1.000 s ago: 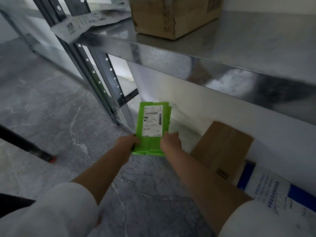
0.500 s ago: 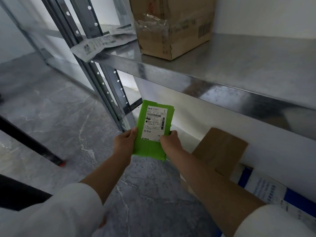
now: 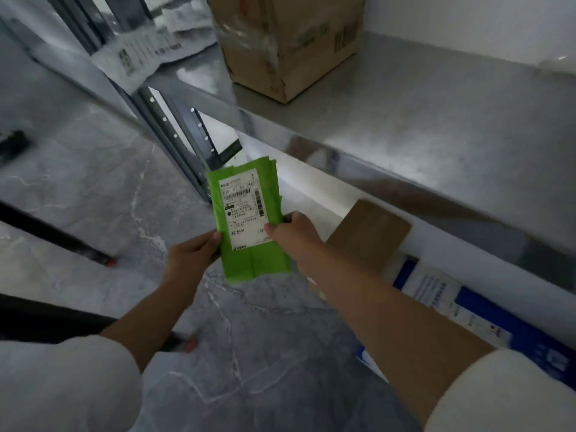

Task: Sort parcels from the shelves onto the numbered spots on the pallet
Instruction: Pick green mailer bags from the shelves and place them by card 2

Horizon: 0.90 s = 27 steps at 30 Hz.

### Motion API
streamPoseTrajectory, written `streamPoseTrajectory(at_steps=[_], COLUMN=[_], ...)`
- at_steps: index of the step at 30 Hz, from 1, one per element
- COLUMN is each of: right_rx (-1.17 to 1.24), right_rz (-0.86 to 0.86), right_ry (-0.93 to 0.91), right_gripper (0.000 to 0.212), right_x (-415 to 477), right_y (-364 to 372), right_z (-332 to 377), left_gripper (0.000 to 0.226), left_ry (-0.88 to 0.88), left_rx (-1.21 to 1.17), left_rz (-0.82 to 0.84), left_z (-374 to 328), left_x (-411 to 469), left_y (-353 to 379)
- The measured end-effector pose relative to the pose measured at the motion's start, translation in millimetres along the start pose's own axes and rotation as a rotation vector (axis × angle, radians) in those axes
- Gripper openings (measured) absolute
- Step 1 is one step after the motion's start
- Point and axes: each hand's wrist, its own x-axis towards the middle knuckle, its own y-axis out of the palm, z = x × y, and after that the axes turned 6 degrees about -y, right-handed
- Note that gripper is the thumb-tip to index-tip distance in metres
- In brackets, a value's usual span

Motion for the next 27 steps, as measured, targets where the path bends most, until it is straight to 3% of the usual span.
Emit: streamPoseTrajectory(at_steps=[6,15,20,24,27], right_rx=[0.022,0.14,0.247,0.168,0.18], right_rz=[0.027,0.02,-0.031,-0.089,-0.134], right_ry=[0.127,0.227,0.236,0.262,0.259], right_gripper=[0.027,0.033,0.015,0.038,0.032], right_x=[-44.4,-126.0,-170.0,-216.4,-260.7], right_y=[-6.9,-13.4,-11.1,-12.9,-27.4], right_z=[17.6,49.2,79.0,105.6,130.8], left_gripper=[0.034,0.031,0.032,0.032,0.031], left_ry=[-0.072,-0.135,-0.175,-0.198,-0.211], left_rx=[0.043,0.051,0.073,0.093,0.106], left_rz=[0.018,-0.082,-0.088,-0.063,-0.031], left_z=[-24.6,-59.9,-98.0,-130.9,-161.5], left_x=[-39.5,-121.7,-164.4,-213.9,-253.7], left_y=[-13.0,-19.9,-33.9,-45.9,-50.0])
